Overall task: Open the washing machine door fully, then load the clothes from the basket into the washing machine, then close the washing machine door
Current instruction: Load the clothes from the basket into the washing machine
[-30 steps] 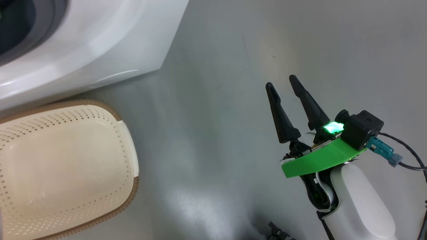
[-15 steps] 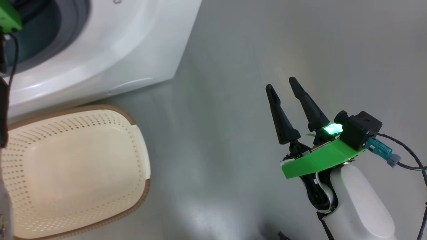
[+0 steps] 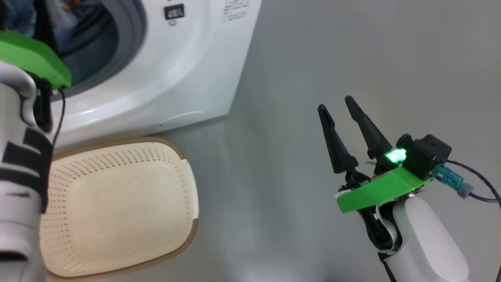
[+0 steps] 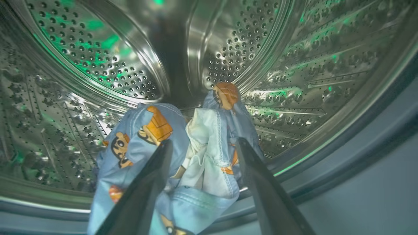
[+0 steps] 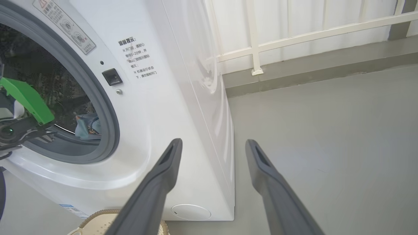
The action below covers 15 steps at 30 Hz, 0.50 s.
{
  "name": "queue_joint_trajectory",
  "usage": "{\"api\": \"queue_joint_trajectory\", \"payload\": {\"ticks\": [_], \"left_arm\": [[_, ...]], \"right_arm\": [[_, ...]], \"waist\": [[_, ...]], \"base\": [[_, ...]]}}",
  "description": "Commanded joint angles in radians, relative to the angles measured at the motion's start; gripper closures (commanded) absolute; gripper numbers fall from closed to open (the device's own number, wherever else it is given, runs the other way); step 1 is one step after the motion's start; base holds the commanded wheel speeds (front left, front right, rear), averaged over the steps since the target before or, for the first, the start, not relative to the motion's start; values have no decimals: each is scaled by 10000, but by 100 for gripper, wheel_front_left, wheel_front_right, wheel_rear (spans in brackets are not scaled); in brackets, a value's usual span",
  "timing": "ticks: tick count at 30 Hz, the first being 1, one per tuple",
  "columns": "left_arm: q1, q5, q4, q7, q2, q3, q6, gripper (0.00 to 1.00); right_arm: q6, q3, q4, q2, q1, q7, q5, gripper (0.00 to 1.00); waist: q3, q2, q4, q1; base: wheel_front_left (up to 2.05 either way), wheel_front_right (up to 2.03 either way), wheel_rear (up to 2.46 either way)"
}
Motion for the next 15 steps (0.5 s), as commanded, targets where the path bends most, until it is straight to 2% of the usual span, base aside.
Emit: {"api": "queue_joint_trajectory", "payload": {"ticks": [1, 15], "left_arm": [[554, -106, -666, -59, 387, 267, 38, 0], [3948, -35, -4068, -61, 171, 881, 80, 0]], "right_arm": [[16, 126, -173, -15, 360, -48, 179, 0], [16, 55, -20, -327, 715, -48, 292, 0]], "waist": [[-437, 0, 344, 0], [-1651, 0, 1029, 0]], "base": [[0, 0, 0], [0, 0, 0]]}}
